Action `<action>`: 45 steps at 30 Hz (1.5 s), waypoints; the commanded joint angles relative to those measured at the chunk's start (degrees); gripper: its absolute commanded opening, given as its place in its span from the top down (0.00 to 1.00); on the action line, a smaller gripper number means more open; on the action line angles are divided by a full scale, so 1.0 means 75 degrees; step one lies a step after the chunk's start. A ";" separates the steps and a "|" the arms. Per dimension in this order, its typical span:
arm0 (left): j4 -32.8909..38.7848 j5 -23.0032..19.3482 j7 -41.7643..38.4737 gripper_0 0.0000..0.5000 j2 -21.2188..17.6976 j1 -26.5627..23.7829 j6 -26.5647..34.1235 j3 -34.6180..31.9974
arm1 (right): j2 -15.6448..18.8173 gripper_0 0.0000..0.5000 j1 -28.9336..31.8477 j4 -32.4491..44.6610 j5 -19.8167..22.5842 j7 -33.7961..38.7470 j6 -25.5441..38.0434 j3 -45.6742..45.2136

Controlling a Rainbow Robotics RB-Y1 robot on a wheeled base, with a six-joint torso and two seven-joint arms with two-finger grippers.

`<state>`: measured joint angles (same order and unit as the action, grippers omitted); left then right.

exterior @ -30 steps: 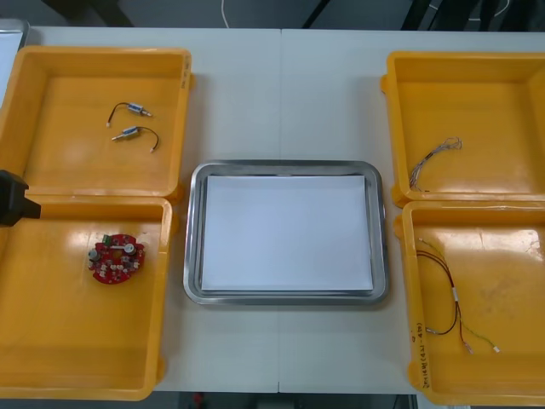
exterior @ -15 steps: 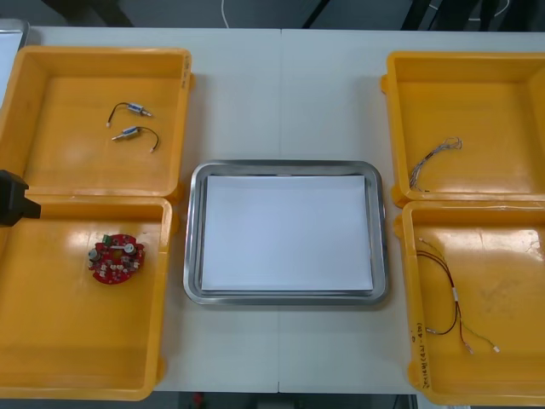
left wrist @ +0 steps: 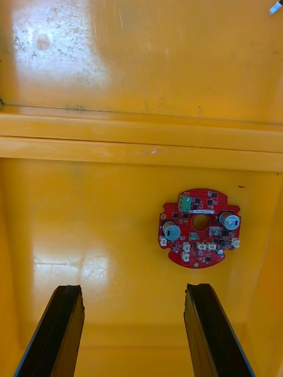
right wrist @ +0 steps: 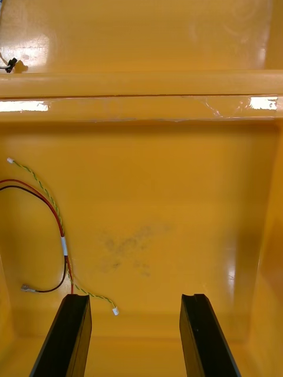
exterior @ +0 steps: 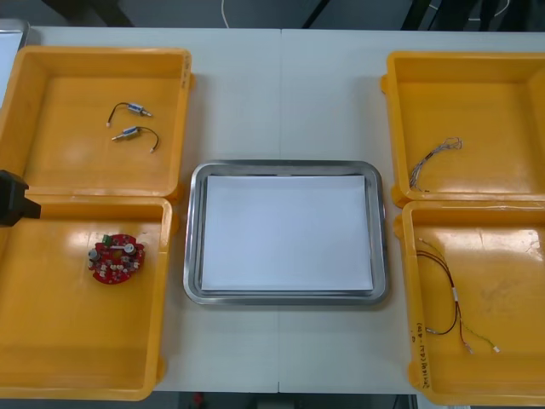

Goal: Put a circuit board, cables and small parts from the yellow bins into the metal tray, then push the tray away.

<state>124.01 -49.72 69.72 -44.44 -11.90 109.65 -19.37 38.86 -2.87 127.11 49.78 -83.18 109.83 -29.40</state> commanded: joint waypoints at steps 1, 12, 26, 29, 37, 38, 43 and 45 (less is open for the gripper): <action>0.0224 -0.0050 0.0524 0.00 -0.0333 0.0110 0.0047 -0.0230 | 0.0280 0.14 -0.0028 0.0056 -0.0040 0.0169 0.0022 0.0076; 0.0224 -0.0050 0.0524 0.00 -0.0333 0.0110 0.0047 -0.0230 | 0.0280 0.13 -0.0028 0.0056 -0.0040 0.0169 0.0022 0.0076; 0.0224 -0.0050 0.0524 0.00 -0.0333 0.0110 0.0047 -0.0230 | 0.0280 0.14 -0.0028 0.0056 -0.0040 0.0169 0.0022 0.0076; 0.0224 -0.0050 0.0524 0.00 -0.0333 0.0110 0.0047 -0.0230 | 0.0280 0.14 -0.0028 0.0056 -0.0040 0.0169 0.0022 0.0076; 0.0224 -0.0050 0.0524 0.00 -0.0333 0.0110 0.0047 -0.0230 | 0.0280 0.14 -0.0028 0.0056 -0.0040 0.0169 0.0022 0.0076; 0.0224 -0.0050 0.0524 0.00 -0.0333 0.0110 0.0047 -0.0230 | 0.0280 0.13 -0.0028 0.0056 -0.0040 0.0169 0.0022 0.0076; 0.0224 -0.0050 0.0524 0.00 -0.0333 0.0110 0.0047 -0.0230 | 0.0280 0.13 -0.0028 0.0056 -0.0040 0.0169 0.0022 0.0076; 0.0224 -0.0050 0.0524 0.00 -0.0333 0.0110 0.0047 -0.0230 | 0.0280 0.14 -0.0028 0.0056 -0.0040 0.0169 0.0022 0.0076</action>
<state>124.01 -49.72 69.72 -44.44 -11.90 109.65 -19.37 38.86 -2.87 127.11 49.78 -83.18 109.83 -29.40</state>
